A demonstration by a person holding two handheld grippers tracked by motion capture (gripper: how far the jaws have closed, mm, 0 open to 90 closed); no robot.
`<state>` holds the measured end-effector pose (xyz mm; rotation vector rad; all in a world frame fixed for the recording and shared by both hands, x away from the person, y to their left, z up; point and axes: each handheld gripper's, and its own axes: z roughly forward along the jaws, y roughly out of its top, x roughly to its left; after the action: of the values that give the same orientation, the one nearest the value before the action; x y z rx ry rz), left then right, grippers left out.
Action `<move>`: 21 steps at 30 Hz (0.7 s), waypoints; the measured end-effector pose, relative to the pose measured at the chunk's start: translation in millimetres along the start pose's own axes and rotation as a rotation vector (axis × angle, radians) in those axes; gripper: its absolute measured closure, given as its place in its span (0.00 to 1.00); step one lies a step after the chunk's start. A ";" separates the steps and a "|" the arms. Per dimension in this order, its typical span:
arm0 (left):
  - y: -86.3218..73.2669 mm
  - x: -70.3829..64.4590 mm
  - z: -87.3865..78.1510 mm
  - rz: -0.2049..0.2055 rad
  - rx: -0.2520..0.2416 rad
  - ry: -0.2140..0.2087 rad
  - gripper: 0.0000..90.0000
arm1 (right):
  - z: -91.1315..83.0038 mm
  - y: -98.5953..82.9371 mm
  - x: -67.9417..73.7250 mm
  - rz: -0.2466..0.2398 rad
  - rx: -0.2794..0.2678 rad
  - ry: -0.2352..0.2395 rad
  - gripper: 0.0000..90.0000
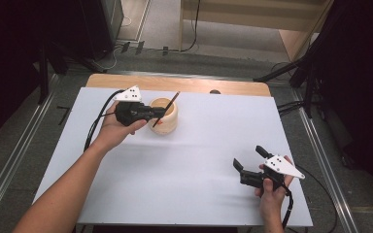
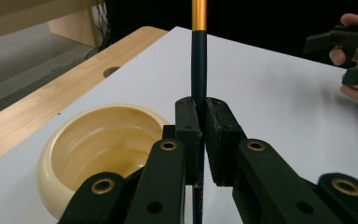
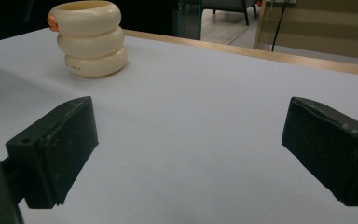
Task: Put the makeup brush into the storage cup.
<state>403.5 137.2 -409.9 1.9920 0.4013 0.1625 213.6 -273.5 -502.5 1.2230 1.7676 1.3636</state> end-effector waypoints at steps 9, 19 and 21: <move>1.5 2.4 -2.6 -0.007 -0.036 0.025 0.95 | -0.3 0.1 0.3 -0.001 -0.002 0.001 0.05; 1.8 5.9 -5.9 -0.025 -0.077 0.041 0.95 | 0.0 0.0 0.3 -0.003 -0.001 0.003 0.06; 2.1 6.4 -5.6 -0.026 -0.087 0.045 0.95 | 0.2 -0.1 0.2 -0.002 0.001 0.003 0.06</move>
<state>408.2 143.4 -406.0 1.8994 0.4416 0.2050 213.7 -273.2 -502.6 1.2198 1.7710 1.3648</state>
